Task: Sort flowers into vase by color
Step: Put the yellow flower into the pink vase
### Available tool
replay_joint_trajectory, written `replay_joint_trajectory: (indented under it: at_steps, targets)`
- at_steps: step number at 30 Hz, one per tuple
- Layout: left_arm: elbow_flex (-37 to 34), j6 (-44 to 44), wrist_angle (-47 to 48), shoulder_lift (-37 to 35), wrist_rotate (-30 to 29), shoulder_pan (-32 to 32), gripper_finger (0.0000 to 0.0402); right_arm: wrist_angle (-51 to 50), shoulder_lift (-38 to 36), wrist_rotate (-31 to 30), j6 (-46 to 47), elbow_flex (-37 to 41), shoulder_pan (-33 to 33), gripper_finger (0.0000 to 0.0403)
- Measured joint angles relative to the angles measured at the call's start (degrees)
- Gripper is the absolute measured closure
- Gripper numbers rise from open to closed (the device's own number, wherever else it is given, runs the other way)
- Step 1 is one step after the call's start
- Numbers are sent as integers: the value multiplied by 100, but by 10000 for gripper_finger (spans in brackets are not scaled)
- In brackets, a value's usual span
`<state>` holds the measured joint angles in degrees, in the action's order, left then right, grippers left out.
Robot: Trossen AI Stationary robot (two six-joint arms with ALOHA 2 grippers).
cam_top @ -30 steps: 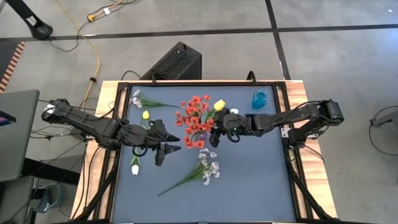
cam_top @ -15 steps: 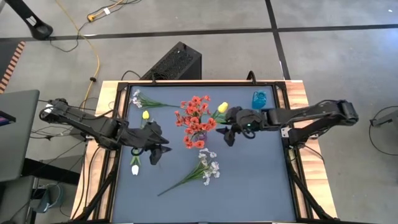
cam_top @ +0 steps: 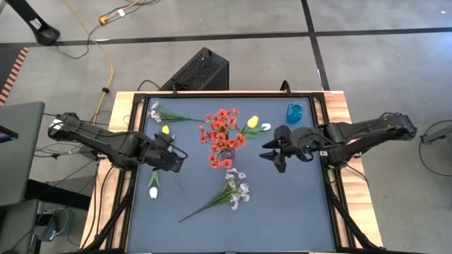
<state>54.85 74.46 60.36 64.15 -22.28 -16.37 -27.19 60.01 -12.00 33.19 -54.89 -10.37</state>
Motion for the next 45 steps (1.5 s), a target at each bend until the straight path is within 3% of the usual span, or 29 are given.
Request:
replay_joint_trajectory:
  at_steps: [5,10,15,18,27,36,45]
  targets:
    - [-456,991,61,62,286,187,228,-226,-14,7,-2,0,-351,164]
    - [-1468,1916,-1027,69,807,364,228,-382,30,12,-252,0,-513,164]
    - [-2191,2524,-2560,72,929,357,228,-384,26,12,-829,0,-491,164]
    - [-2456,2705,-2780,73,958,357,228,-374,26,12,-954,0,-370,164]
    - [-2520,2302,-2657,58,677,357,228,-279,28,14,-869,0,-31,164]
    - [-2522,2585,-1975,110,650,357,228,366,28,16,-608,0,372,164]
    - [-2522,2343,-2406,761,586,583,228,550,28,16,-317,0,452,164]
